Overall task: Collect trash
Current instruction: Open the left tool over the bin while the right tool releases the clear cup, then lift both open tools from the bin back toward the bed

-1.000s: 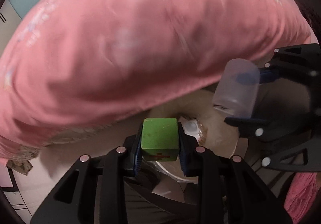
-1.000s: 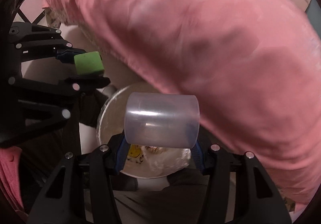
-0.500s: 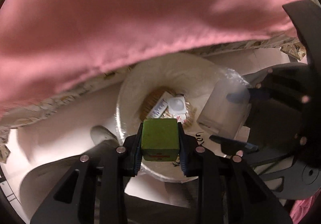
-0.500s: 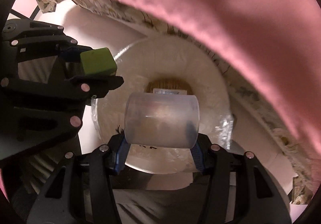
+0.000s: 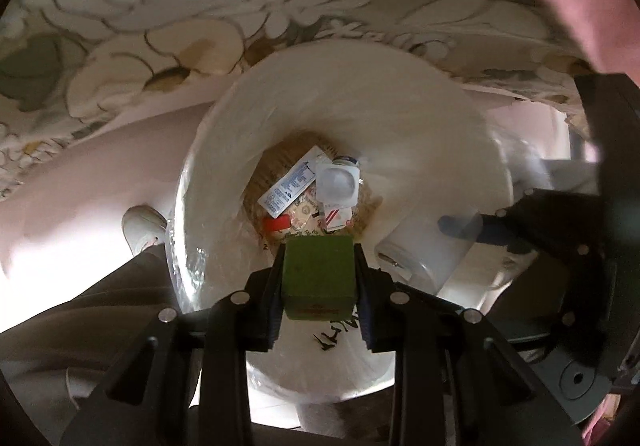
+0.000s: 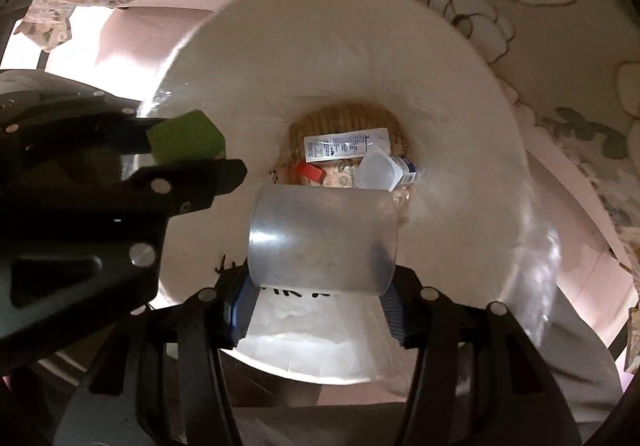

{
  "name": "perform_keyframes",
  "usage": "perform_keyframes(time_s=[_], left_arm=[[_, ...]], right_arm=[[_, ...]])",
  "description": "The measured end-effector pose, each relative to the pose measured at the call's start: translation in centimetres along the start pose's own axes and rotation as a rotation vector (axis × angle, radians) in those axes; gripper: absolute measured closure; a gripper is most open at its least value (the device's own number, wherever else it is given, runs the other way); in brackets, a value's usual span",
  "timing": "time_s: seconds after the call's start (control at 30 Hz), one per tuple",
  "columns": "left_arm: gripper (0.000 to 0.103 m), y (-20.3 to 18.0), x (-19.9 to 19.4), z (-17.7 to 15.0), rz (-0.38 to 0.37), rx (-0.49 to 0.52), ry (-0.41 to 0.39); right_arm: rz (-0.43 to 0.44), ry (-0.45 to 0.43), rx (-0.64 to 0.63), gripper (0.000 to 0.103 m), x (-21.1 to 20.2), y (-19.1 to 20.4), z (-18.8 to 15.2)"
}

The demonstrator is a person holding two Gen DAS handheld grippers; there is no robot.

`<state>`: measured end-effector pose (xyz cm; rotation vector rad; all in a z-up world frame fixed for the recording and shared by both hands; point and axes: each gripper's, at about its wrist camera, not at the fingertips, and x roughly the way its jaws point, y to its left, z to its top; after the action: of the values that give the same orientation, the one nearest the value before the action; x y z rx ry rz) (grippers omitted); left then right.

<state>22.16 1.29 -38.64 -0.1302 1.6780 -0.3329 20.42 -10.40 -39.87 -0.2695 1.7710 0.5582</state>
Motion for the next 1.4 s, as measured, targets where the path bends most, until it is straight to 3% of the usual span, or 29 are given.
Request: perform_keyframes(time_s=[0.07, 0.13, 0.43, 0.77, 1.03, 1.2, 1.33, 1.4], left_arm=[[0.067, 0.5, 0.7, 0.2, -0.009, -0.021, 0.016], [0.051, 0.9, 1.2, 0.4, -0.018, -0.044, 0.027], [0.05, 0.7, 1.7, 0.2, -0.016, -0.033, 0.041], [0.05, -0.6, -1.7, -3.5, 0.022, 0.024, 0.021], [0.047, -2.4, -7.3, -6.8, 0.063, 0.108, -0.069], [0.047, -3.7, -11.7, -8.3, 0.106, 0.163, -0.168], [0.034, -5.1, -16.6, -9.0, 0.176, 0.201, -0.292], [0.029, -5.7, -18.6, -9.2, 0.208, 0.218, -0.343]], right_arm=[[-0.01, 0.011, 0.012, 0.046, 0.4, -0.3, 0.8], [-0.01, 0.033, 0.021, 0.039, 1.2, -0.5, 1.0], [-0.009, 0.047, 0.024, 0.038, 1.2, -0.1, 0.7], [-0.034, 0.019, -0.029, 0.038, -1.0, 1.2, -1.6], [-0.075, -0.049, -0.057, 0.039, -5.2, 2.2, -4.6], [-0.155, -0.123, -0.12, 0.039, -8.9, 3.4, -6.5], [-0.203, -0.193, -0.163, 0.039, -12.4, 4.2, -7.8], [-0.222, -0.226, -0.167, 0.033, -14.3, 4.2, -8.1]])
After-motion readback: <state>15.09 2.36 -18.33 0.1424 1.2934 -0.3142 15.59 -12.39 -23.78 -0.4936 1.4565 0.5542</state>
